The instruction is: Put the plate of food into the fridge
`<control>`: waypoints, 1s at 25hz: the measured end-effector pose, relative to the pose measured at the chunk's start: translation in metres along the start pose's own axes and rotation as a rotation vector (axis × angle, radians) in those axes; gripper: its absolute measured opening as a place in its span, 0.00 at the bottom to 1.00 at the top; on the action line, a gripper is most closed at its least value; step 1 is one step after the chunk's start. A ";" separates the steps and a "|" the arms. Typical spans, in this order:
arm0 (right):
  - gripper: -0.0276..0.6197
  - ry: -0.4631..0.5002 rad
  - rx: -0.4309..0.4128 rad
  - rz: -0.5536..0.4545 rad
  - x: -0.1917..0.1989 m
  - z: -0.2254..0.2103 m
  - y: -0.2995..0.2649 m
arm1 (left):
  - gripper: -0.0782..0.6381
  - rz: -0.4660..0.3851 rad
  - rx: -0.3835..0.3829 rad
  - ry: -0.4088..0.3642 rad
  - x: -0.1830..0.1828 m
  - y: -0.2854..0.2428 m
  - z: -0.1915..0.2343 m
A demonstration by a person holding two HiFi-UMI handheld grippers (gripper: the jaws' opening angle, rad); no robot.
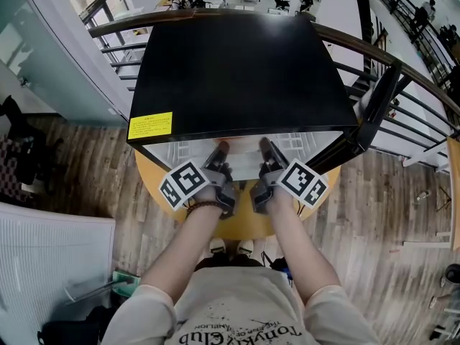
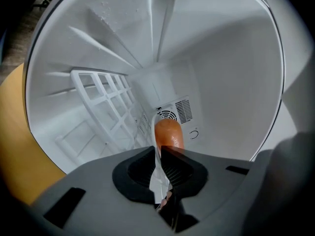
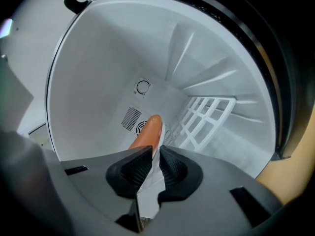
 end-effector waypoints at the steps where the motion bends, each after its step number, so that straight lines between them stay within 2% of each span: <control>1: 0.13 0.004 0.003 0.002 0.001 -0.001 -0.001 | 0.18 0.002 -0.002 -0.002 0.000 -0.001 0.001; 9: 0.15 0.079 0.016 0.015 0.000 -0.002 -0.003 | 0.18 0.014 -0.016 -0.024 0.002 -0.002 0.001; 19: 0.17 0.091 0.037 0.013 0.000 -0.001 -0.003 | 0.20 0.035 -0.026 -0.040 0.003 -0.001 0.000; 25: 0.17 0.114 0.042 0.046 -0.001 0.000 -0.004 | 0.21 0.053 -0.020 -0.041 0.003 0.000 -0.001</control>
Point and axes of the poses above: the fingertips, and each gripper's own axes: y backward along the fingers, z to its left, x out of its underside, the point moved 1 cm from there along y, backward along the fingers, and after that the axes turned 10 degrees about -z, right-handed, at the moved point
